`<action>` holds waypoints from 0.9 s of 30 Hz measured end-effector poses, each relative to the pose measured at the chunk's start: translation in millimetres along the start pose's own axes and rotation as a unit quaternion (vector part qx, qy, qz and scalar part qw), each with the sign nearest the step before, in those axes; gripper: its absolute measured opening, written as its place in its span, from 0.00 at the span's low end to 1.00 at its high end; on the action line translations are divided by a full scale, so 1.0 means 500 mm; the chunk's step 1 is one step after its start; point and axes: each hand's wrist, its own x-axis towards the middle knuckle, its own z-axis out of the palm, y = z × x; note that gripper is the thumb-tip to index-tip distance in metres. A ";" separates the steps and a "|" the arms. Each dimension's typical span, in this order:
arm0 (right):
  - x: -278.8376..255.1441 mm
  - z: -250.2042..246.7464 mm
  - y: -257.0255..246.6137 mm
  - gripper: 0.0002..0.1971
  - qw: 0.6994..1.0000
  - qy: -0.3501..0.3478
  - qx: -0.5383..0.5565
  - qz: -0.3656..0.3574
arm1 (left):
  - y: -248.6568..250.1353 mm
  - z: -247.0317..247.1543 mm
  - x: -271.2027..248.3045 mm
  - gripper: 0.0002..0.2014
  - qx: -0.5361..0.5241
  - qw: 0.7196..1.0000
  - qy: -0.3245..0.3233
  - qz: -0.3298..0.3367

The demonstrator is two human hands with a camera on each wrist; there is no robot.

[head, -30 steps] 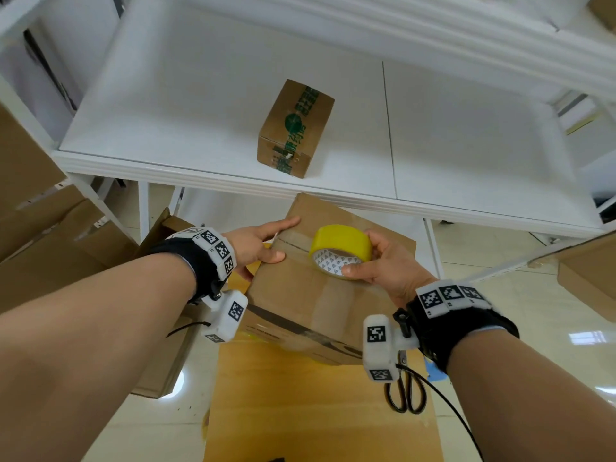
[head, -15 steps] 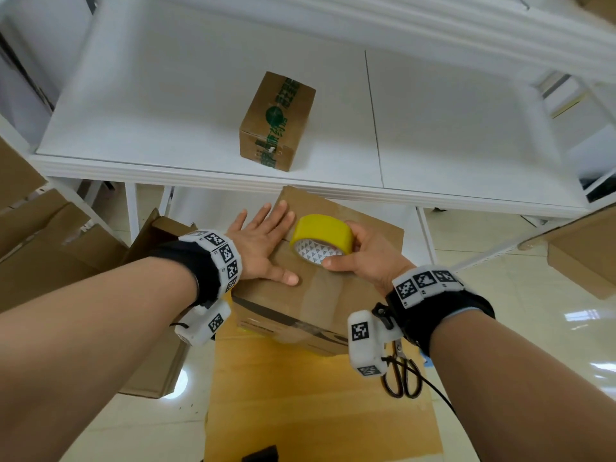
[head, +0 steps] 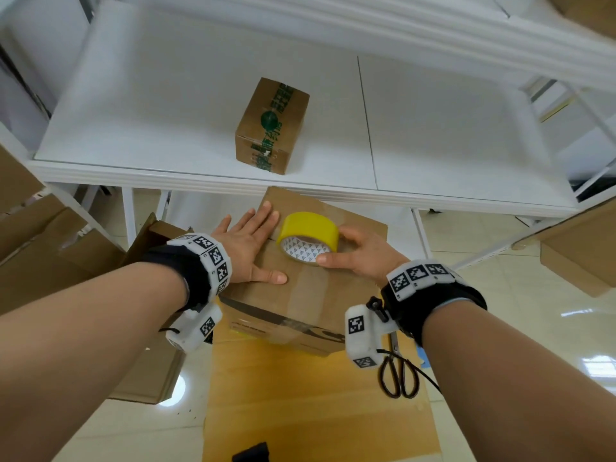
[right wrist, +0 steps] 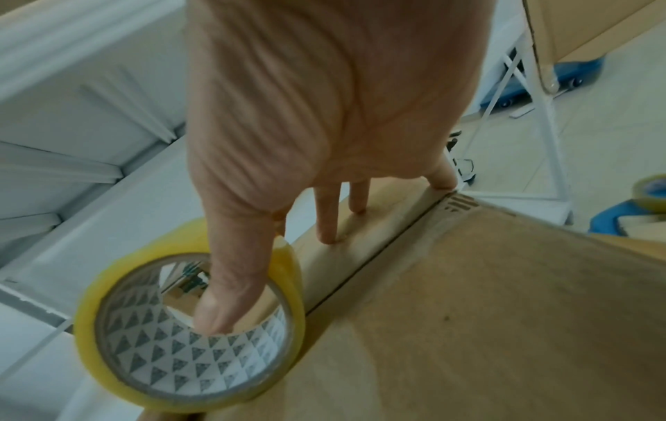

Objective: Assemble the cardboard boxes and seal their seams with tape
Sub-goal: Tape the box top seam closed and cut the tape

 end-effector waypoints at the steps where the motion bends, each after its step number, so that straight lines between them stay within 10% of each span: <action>1: 0.003 0.008 -0.010 0.54 1.000 -0.005 0.005 -0.003 | -0.011 -0.001 -0.007 0.63 0.003 1.000 -0.002 -0.006; 18: 0.050 0.074 -0.060 0.52 0.995 -0.008 -0.096 -0.009 | -0.025 0.008 -0.016 0.69 0.012 0.999 -0.002 -0.044; 27: 0.033 0.035 -0.051 0.25 0.998 0.000 -0.039 -0.054 | -0.016 0.002 -0.008 0.70 -0.011 0.997 -0.001 -0.075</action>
